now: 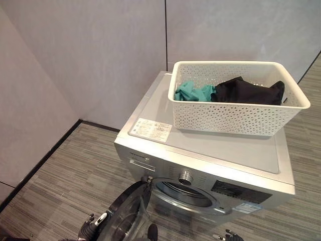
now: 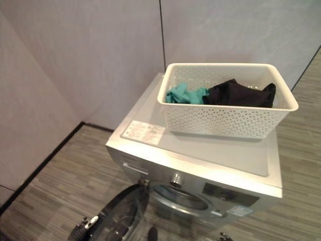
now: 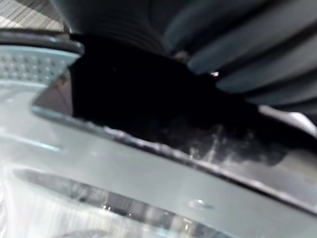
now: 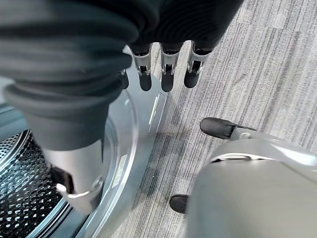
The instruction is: Grab the laundry basket,head to the washer,open it,put in the laundry and shut it.
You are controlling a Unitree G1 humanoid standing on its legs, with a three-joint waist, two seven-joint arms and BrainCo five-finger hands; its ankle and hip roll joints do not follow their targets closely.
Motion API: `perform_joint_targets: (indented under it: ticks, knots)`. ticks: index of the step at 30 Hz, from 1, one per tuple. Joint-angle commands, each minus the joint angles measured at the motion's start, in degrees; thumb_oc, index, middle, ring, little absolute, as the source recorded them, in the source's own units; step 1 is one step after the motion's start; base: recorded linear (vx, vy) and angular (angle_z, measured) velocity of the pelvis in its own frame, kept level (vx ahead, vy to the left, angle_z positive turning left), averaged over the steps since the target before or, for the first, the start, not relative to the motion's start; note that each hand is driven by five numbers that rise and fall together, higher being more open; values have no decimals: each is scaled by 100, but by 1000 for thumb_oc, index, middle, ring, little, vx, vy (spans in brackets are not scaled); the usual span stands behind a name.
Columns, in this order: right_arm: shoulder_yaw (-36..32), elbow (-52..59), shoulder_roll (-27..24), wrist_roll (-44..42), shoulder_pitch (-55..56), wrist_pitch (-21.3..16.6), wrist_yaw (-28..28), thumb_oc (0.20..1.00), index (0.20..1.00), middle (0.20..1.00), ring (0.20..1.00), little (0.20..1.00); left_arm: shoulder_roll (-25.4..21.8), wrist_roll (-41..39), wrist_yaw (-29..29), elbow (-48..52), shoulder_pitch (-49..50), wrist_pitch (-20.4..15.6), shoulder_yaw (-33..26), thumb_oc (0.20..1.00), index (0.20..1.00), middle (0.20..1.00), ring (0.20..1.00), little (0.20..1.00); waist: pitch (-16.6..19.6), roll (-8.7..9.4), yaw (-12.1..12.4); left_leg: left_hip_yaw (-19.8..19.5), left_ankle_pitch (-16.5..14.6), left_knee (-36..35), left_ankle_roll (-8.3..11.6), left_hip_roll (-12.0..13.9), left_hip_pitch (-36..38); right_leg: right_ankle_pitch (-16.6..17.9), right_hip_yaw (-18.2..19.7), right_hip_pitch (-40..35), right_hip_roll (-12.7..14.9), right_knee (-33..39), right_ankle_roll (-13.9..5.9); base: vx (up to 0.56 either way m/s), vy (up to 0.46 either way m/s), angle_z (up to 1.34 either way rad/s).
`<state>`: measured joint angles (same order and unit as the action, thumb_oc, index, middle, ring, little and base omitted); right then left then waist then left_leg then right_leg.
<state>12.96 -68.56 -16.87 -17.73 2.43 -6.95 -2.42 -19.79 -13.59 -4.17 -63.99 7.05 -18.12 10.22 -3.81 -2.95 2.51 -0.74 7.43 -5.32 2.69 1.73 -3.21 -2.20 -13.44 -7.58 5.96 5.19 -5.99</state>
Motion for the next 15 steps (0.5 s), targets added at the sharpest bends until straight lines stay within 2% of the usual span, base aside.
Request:
perform_joint_targets:
  ticks: [1,3,4,6,7,9,11,13,14,15]
  knots:
    - [117,55,-189,-192,-606,-248,168,1000,1000,1000,1000,1000,641,-181,-101,-286,-597,396,277,1000,1000,1000,1000,1000,-268,56,116,-135,-375,32,400,601,-22,270,-14,970,260,-19,-121,-272,-97,-3]
    - [124,9,-289,-277,-870,-277,256,1000,1000,1000,1000,1000,561,-174,-209,-72,-913,342,490,1000,1000,1000,1000,1000,-407,54,111,-191,-45,32,594,680,-598,316,-174,1371,291,-19,-146,-401,-61,1]
    - [122,5,-289,-277,-876,-278,255,1000,1000,1000,1000,1000,562,-174,-209,-73,-919,343,490,1000,1000,1000,1000,1000,-389,53,102,-204,-39,32,594,679,-626,317,-187,1391,292,-19,-146,-415,-43,19]
    - [213,61,-347,-260,-1009,-278,263,1000,1000,1000,1000,1000,484,-183,-209,105,-1075,314,552,1000,1000,1000,1000,1000,-412,142,47,-272,-267,32,428,558,-499,408,-239,1682,330,-19,-146,-304,-68,48]
    - [219,106,-347,-281,-1045,-281,261,1000,1000,1000,1000,1000,446,-158,-201,224,-1087,319,552,1000,1000,1000,1000,1000,-390,225,-13,-284,-527,384,308,472,-433,493,-227,1816,373,-19,-139,-337,-49,47]
    - [217,161,-375,-323,-1020,-280,223,1000,1000,1000,1000,1000,425,-175,-120,523,-1027,312,548,1000,1000,1000,1000,1000,-440,299,-70,-231,-995,1296,282,360,-281,599,-194,1982,440,-19,-79,-283,32,19]
    - [208,184,-359,-346,-960,-258,191,1000,1000,1000,1000,1000,419,-186,-88,664,-956,319,488,1000,1000,1000,1000,1000,-476,322,-138,-466,-1215,1874,248,147,83,748,-155,2004,483,-19,-52,-168,101,28]
    - [142,167,-339,-369,-916,-223,158,1000,1000,1000,1000,1000,466,-204,-49,738,-886,327,429,1000,1000,1000,1000,1000,-456,211,-225,-794,-1453,1898,218,-19,673,843,-113,2064,428,-19,-66,-144,182,12]
    - [106,150,-325,-392,-907,-211,140,1000,1000,1000,1000,1000,485,-193,-35,723,-882,333,436,1000,1000,1000,1000,1000,-395,167,-317,-795,-1548,1706,206,-13,906,909,-113,2159,447,-19,-86,-211,306,1]
    - [-18,150,-278,-480,-800,-201,74,1000,1000,1000,1000,1000,539,-159,10,774,-862,335,497,1000,1000,1000,1000,1000,-306,71,-472,-568,-1891,1253,92,9,1234,1074,-182,2238,577,-19,-161,-174,235,11]
